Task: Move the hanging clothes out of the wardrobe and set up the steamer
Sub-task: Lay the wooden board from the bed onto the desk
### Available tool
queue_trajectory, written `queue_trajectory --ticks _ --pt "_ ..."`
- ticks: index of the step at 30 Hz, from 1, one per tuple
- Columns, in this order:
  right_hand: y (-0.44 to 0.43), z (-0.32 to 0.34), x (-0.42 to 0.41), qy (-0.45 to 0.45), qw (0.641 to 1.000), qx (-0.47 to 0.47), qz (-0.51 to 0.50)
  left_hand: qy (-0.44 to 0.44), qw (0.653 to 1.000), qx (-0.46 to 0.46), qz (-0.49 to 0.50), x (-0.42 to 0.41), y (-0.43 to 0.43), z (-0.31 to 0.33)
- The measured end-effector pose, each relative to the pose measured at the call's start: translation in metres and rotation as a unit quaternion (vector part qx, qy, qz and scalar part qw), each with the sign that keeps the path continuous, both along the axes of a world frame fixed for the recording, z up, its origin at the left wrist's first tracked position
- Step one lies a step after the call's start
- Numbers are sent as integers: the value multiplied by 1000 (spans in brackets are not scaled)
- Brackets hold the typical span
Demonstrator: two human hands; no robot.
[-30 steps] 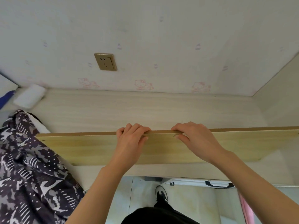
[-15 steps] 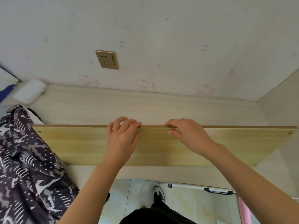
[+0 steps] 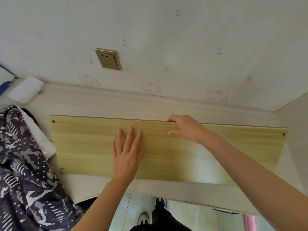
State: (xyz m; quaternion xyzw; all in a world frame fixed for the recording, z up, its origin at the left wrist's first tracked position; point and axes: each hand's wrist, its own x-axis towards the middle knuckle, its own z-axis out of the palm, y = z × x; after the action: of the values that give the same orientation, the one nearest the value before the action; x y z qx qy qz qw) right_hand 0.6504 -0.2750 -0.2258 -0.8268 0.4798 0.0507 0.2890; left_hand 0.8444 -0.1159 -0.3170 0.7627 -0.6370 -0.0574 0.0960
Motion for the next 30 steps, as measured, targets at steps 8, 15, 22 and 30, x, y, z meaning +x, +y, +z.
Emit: queue_trajectory --ticks 8,15,22,30 --pt "-33 -61 17 103 994 -22 42 10 993 108 37 12 -18 -48" --pt "-47 -93 20 104 994 17 28 31 989 144 29 19 -28 -67" --pt "-53 -108 21 112 992 48 25 48 987 154 25 22 -32 -77" --pt "-55 -115 22 100 994 -29 28 58 982 180 23 25 -36 -82"
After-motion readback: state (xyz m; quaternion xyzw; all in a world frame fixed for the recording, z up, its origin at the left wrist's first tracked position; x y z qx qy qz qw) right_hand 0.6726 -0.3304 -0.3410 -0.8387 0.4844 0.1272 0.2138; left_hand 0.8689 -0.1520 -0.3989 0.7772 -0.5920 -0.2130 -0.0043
